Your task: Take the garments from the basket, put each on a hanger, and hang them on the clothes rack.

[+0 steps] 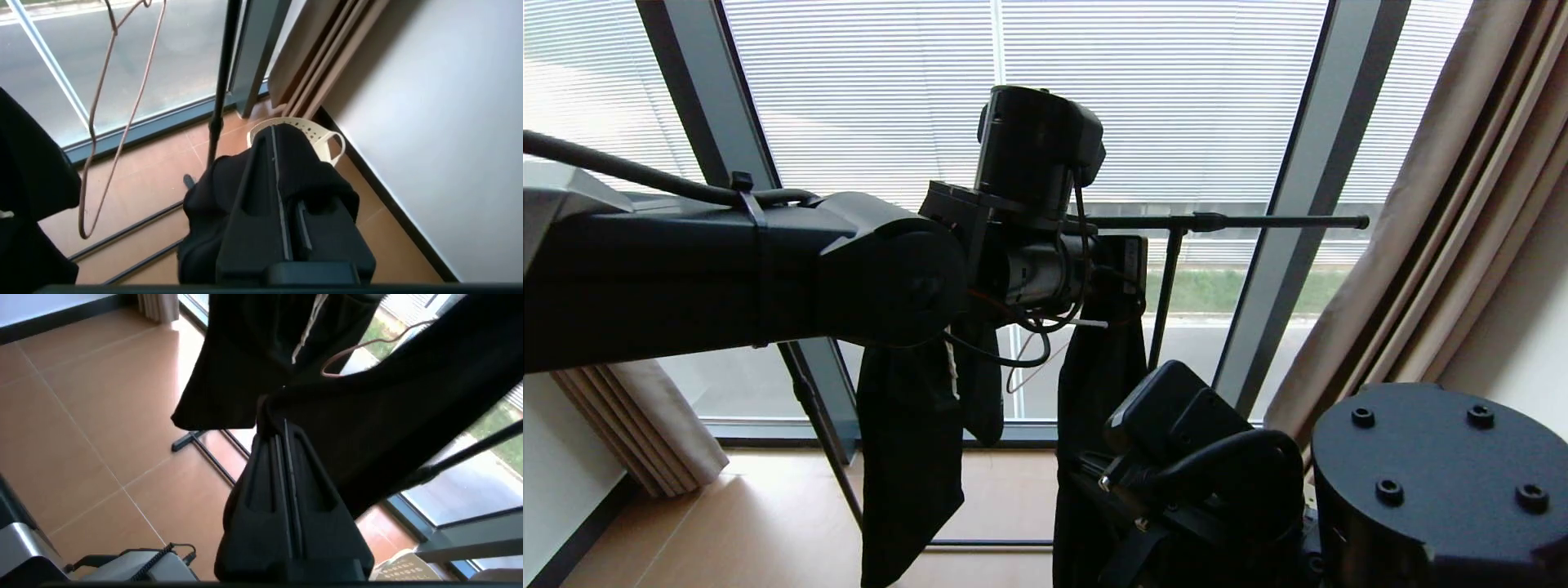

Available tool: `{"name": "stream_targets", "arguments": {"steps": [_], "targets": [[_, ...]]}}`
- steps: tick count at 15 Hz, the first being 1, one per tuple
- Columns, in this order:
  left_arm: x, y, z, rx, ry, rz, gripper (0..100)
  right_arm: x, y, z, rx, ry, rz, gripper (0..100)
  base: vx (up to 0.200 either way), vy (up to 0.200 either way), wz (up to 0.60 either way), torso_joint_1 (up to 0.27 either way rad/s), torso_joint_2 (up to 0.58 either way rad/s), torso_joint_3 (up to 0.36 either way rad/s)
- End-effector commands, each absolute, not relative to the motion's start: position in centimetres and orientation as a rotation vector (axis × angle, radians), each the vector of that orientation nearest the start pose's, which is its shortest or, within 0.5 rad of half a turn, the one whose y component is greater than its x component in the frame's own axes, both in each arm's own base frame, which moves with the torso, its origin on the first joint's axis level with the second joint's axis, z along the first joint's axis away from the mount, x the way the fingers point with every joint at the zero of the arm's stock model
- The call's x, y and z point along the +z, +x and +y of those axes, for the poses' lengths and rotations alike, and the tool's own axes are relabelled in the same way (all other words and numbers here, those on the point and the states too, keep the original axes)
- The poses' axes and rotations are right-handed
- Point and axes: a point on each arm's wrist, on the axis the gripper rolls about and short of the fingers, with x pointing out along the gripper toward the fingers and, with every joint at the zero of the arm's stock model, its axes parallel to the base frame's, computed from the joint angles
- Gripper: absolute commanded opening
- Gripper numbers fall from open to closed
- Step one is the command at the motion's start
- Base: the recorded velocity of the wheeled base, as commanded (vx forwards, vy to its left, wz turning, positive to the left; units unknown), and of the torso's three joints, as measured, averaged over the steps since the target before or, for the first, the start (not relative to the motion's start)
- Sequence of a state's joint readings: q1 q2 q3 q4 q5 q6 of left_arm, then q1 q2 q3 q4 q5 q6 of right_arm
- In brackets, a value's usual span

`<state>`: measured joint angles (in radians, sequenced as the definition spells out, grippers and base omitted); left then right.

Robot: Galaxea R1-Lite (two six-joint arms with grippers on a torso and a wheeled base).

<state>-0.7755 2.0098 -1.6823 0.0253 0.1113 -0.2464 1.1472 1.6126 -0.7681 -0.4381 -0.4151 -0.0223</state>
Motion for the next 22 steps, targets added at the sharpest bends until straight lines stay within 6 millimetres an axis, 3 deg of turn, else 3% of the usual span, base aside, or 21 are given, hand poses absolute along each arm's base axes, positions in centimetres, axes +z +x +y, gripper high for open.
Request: {"name": "stream_targets", "arguments": {"steps": [1,4,5,6,8,11,15,16,20,22], "targets": [[25.0,29.9,-28.5,-0.602,-0.081,0.406,0,17.8,12.0,24.4,0.724,-0.329,0.294,0,0.000,0.000,0.00,0.000,0.00,0.000],[25.7,30.0,-27.2,-0.574,-0.081,0.416,0,18.3,13.2,22.0,0.672,-0.415,0.261,0,0.000,0.000,0.00,0.000,0.00,0.000],[26.6,29.4,-25.8,-0.553,-0.072,0.448,0,18.6,15.1,20.3,0.612,-0.465,0.251,0,0.000,0.000,0.00,0.000,0.00,0.000],[26.6,29.4,-25.8,-0.553,-0.072,0.448,0,18.6,15.1,20.3,0.612,-0.465,0.251,0,0.000,0.000,0.00,0.000,0.00,0.000],[26.9,28.6,-22.7,-0.501,-0.063,0.479,0,19.7,19.8,17.4,0.476,-0.469,0.244,0,0.000,0.000,0.00,0.000,0.00,0.000],[25.8,27.1,-21.0,-0.485,-0.031,0.528,0,19.8,23.0,16.6,0.388,-0.449,0.252,0,0.000,0.000,0.00,0.000,0.00,0.000],[22.9,24.4,-20.1,-0.499,0.034,0.633,0,19.3,25.8,18.8,0.383,-0.394,0.266,0,0.000,0.000,0.00,0.000,0.00,0.000],[21.5,23.0,-20.4,-0.524,0.069,0.682,0,18.7,26.4,20.3,0.385,-0.324,0.288,0,0.000,0.000,0.00,0.000,0.00,0.000],[19.6,19.9,-22.9,-0.630,0.132,0.749,0,18.6,26.6,24.5,0.385,-0.146,0.292,0,0.000,0.000,0.00,0.000,0.00,0.000],[19.3,19.2,-24.2,-0.695,0.131,0.767,0,18.7,27.0,25.2,0.375,-0.094,0.289,0,0.000,0.000,0.00,0.000,0.00,0.000]]}}
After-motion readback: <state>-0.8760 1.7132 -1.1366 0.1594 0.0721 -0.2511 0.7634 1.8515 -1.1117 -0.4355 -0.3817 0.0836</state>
